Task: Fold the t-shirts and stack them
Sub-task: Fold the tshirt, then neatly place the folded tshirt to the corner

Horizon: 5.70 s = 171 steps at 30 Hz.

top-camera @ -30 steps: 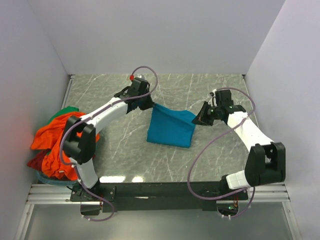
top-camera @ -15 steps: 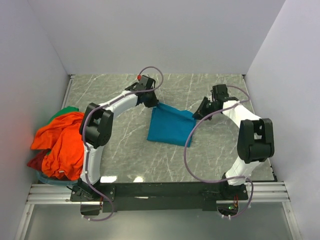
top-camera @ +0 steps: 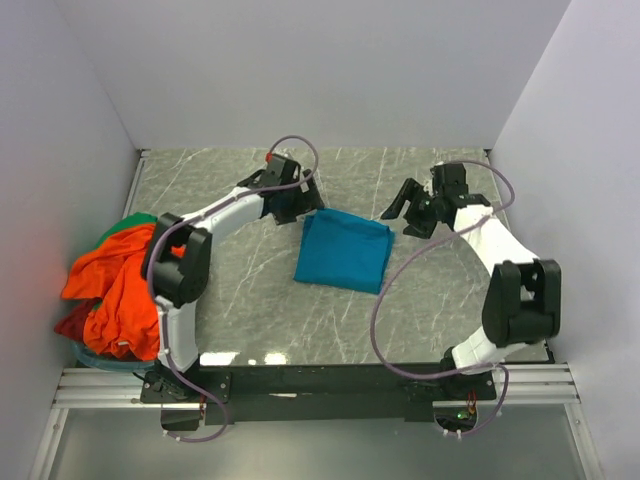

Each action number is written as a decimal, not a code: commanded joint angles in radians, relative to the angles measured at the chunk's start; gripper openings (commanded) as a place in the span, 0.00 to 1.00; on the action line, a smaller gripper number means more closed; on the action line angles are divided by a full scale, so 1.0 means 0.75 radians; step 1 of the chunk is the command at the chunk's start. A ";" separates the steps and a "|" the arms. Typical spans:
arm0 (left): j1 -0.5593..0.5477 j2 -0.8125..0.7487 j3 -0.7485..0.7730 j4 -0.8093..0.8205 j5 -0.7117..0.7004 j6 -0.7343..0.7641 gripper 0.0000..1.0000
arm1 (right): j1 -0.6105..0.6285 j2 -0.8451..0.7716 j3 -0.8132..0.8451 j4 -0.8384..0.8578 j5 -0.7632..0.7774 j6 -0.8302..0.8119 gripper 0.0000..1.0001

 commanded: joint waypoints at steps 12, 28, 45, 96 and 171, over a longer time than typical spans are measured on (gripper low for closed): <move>-0.216 -0.326 -0.431 0.309 0.147 -0.090 1.00 | 0.162 0.051 0.012 0.128 -0.088 -0.047 0.84; -0.235 -0.236 -0.574 0.358 0.180 -0.129 0.99 | 0.150 0.554 0.399 0.046 0.075 -0.121 0.84; -0.313 -0.610 -0.654 0.256 -0.051 -0.092 0.99 | 0.224 -0.122 0.013 -0.056 0.355 -0.070 0.90; -0.055 -1.461 -1.186 -0.082 -0.525 -0.148 0.99 | 0.216 0.415 0.252 0.011 0.727 -0.460 0.00; 0.221 -1.355 -1.080 -0.125 -0.417 -0.188 0.99 | -0.529 1.213 1.567 -0.230 0.701 0.004 0.00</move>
